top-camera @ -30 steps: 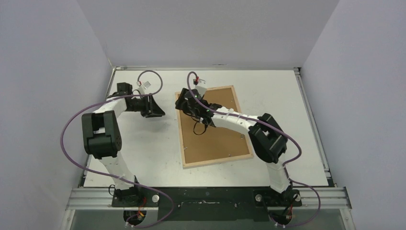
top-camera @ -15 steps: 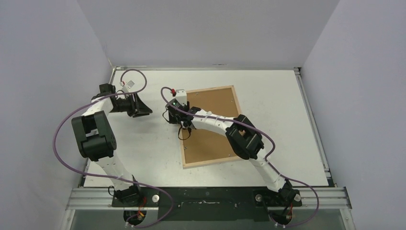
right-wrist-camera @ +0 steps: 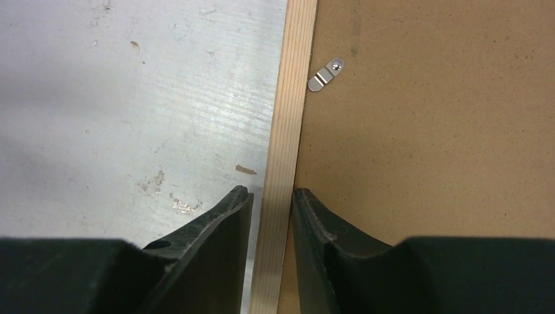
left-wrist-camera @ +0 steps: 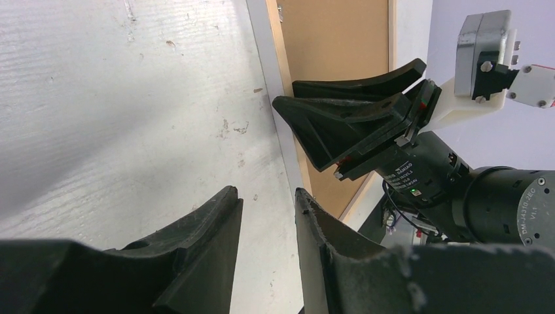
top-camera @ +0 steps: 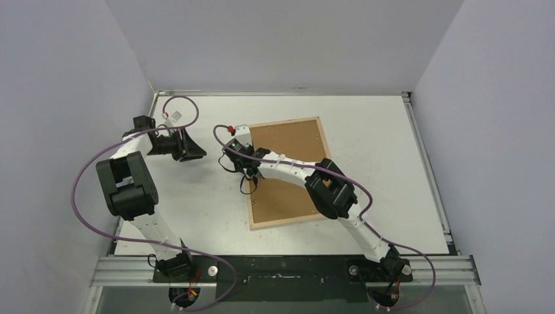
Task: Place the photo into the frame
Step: Adjust the photo frame at the center of the board.
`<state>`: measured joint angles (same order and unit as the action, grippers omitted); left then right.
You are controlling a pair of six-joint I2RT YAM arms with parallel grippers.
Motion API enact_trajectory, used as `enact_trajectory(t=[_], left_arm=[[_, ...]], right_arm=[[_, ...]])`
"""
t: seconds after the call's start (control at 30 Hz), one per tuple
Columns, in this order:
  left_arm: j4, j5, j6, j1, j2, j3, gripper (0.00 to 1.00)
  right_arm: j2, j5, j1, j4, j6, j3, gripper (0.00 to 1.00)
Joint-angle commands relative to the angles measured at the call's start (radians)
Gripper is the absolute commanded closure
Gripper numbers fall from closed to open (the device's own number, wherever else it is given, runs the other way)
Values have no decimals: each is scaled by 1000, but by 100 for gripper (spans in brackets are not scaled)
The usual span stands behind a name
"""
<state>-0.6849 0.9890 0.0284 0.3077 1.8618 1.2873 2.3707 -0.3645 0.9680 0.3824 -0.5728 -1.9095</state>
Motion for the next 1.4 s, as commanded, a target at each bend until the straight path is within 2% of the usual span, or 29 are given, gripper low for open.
enact_trajectory(t=[0.0,0.2,0.37,0.57,0.77,0.87,0.9,0.97,1.03,1.1,1.2,1.37], left_arm=[[-11,40,22,7,-29,31,66],[-9,45,18,11,-24,34,66],[-9,48,19,13,-23,32,67],[8,47,17,13,-23,19,67],[53,28,-7,12,-18,20,67],[95,15,-23,10,-13,25,66],[110,13,-38,5,-9,28,66],[139,6,-63,-9,0,30,66],[152,2,-70,-34,9,30,66],[168,-5,-73,-67,19,25,66],[186,-14,-76,-111,36,25,66],[218,-43,-73,-152,72,45,66]], right_arm=[[3,-53,23,1,56,-41,72],[-5,-43,42,21,93,-40,85],[-64,-5,65,-17,138,39,92],[-204,93,106,-118,234,256,95],[-406,256,147,-230,357,525,95],[-486,346,160,-233,402,590,94],[-495,356,164,-223,408,596,92],[-520,391,170,-210,409,604,73],[-533,370,171,-194,390,595,63],[-554,299,167,-190,348,582,47],[-618,283,138,-238,278,599,38],[-697,346,58,-289,149,654,36]])
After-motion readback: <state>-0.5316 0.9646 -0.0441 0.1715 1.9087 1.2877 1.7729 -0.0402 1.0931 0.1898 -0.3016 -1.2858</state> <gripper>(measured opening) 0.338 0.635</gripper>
